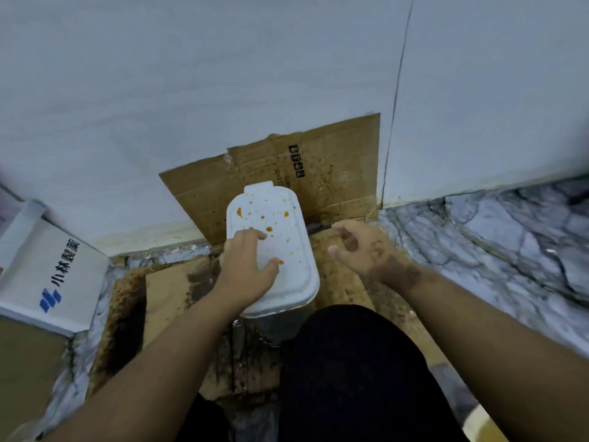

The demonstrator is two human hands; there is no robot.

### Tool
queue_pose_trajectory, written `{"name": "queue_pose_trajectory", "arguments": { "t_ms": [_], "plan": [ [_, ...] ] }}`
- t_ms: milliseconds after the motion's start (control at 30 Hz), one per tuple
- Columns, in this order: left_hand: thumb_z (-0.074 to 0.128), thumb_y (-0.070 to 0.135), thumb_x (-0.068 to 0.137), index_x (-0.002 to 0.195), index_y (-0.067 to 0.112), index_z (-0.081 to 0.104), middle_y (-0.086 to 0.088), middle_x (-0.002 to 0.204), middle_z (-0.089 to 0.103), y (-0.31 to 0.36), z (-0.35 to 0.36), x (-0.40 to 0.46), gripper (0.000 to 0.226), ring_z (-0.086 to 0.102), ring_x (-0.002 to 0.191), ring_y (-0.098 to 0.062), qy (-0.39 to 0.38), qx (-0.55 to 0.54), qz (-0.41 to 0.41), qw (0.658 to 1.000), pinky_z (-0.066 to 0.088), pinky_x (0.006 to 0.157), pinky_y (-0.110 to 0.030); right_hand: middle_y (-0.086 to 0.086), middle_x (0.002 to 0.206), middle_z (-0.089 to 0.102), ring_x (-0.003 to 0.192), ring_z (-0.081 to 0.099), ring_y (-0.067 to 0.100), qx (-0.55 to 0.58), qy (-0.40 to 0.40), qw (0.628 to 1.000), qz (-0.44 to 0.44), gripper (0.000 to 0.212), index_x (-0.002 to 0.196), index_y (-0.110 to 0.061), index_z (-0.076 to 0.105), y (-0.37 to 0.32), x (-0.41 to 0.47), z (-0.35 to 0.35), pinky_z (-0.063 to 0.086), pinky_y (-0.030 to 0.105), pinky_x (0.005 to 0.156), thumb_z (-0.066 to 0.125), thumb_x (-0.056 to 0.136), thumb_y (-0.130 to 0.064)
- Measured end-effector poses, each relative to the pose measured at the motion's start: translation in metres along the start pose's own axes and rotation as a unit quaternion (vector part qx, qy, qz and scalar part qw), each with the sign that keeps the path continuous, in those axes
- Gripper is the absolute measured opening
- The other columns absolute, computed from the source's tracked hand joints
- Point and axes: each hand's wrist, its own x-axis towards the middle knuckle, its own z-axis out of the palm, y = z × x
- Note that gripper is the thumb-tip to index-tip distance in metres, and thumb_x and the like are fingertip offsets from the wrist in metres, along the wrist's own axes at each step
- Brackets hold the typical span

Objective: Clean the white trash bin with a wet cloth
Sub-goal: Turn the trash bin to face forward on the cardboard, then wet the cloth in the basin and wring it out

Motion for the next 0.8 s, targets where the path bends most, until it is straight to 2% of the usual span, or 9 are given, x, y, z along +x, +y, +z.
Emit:
{"name": "queue_pose_trajectory", "arguments": {
  "t_ms": [67, 200, 300, 400, 567, 633, 700, 800],
  "plan": [
    [0.066, 0.033, 0.095, 0.13, 0.018, 0.056, 0.0, 0.132, 0.054, 0.046, 0.013, 0.002, 0.039, 0.053, 0.119, -0.019, -0.05, -0.032, 0.061, 0.996, 0.046, 0.097, -0.036, 0.001, 0.123, 0.065, 0.101, 0.058, 0.01, -0.001, 0.024, 0.999, 0.024, 0.043, 0.131, -0.018, 0.058, 0.025, -0.023, -0.026, 0.041, 0.011, 0.075, 0.068, 0.093, -0.033],
    [0.063, 0.034, 0.099, 0.122, 0.022, 0.059, 0.003, 0.12, 0.056, 0.143, 0.062, 0.004, 0.026, 0.057, 0.103, -0.014, -0.203, -0.019, 0.168, 0.964, 0.052, 0.083, -0.03, 0.003, 0.123, 0.063, 0.099, 0.06, 0.019, -0.006, 0.042, 0.994, 0.104, 0.048, 0.136, -0.014, 0.055, 0.09, -0.086, -0.076, 0.046, 0.029, 0.08, 0.066, 0.094, -0.036],
    [0.062, 0.036, 0.1, 0.119, 0.019, 0.058, 0.002, 0.12, 0.055, 0.212, 0.12, -0.004, 0.026, 0.057, 0.1, -0.014, -0.31, 0.014, 0.231, 0.922, 0.043, 0.069, -0.019, 0.005, 0.119, 0.064, 0.095, 0.06, 0.019, -0.008, 0.076, 0.982, 0.174, 0.042, 0.13, -0.014, 0.059, 0.145, -0.149, -0.099, 0.045, 0.031, 0.08, 0.068, 0.093, -0.034],
    [0.061, 0.035, 0.1, 0.12, 0.018, 0.057, 0.001, 0.122, 0.055, 0.264, 0.186, -0.034, 0.027, 0.055, 0.099, -0.013, -0.396, 0.015, 0.257, 0.882, 0.045, 0.081, -0.028, 0.001, 0.11, 0.065, 0.089, 0.059, 0.015, -0.02, 0.117, 0.956, 0.269, 0.04, 0.125, -0.016, 0.062, 0.201, -0.212, -0.105, 0.043, 0.026, 0.077, 0.07, 0.091, -0.034],
    [0.06, 0.035, 0.101, 0.127, 0.016, 0.055, -0.006, 0.131, 0.056, 0.298, 0.282, -0.099, 0.032, 0.055, 0.121, -0.025, -0.518, 0.042, 0.27, 0.811, 0.049, 0.099, -0.043, 0.007, 0.115, 0.066, 0.095, 0.059, 0.017, -0.001, 0.09, 0.908, 0.41, 0.037, 0.124, -0.016, 0.063, 0.283, -0.311, -0.098, 0.046, 0.026, 0.084, 0.069, 0.09, -0.03],
    [0.061, 0.036, 0.101, 0.135, 0.018, 0.05, -0.004, 0.139, 0.052, 0.297, 0.305, -0.118, 0.04, 0.053, 0.124, -0.023, -0.552, 0.056, 0.274, 0.785, 0.048, 0.099, -0.04, 0.008, 0.119, 0.067, 0.106, 0.062, 0.022, 0.013, 0.09, 0.887, 0.454, 0.038, 0.124, -0.016, 0.064, 0.306, -0.345, -0.09, 0.048, 0.027, 0.091, 0.071, 0.089, -0.028],
    [0.061, 0.036, 0.101, 0.139, 0.018, 0.048, -0.002, 0.138, 0.05, 0.293, 0.32, -0.127, 0.044, 0.053, 0.113, -0.019, -0.572, 0.078, 0.28, 0.767, 0.045, 0.092, -0.033, 0.011, 0.13, 0.064, 0.119, 0.061, 0.027, 0.02, 0.106, 0.877, 0.468, 0.044, 0.131, -0.013, 0.062, 0.326, -0.37, -0.081, 0.042, 0.022, 0.095, 0.073, 0.088, -0.019],
    [0.063, 0.035, 0.1, 0.139, 0.019, 0.048, -0.002, 0.137, 0.052, 0.289, 0.336, -0.127, 0.044, 0.052, 0.104, -0.016, -0.583, 0.088, 0.262, 0.764, 0.042, 0.086, -0.029, 0.01, 0.143, 0.054, 0.132, 0.05, 0.028, 0.036, 0.121, 0.87, 0.476, 0.056, 0.14, -0.013, 0.055, 0.349, -0.387, -0.065, 0.035, 0.024, 0.103, 0.075, 0.087, -0.017]
  ]
}}
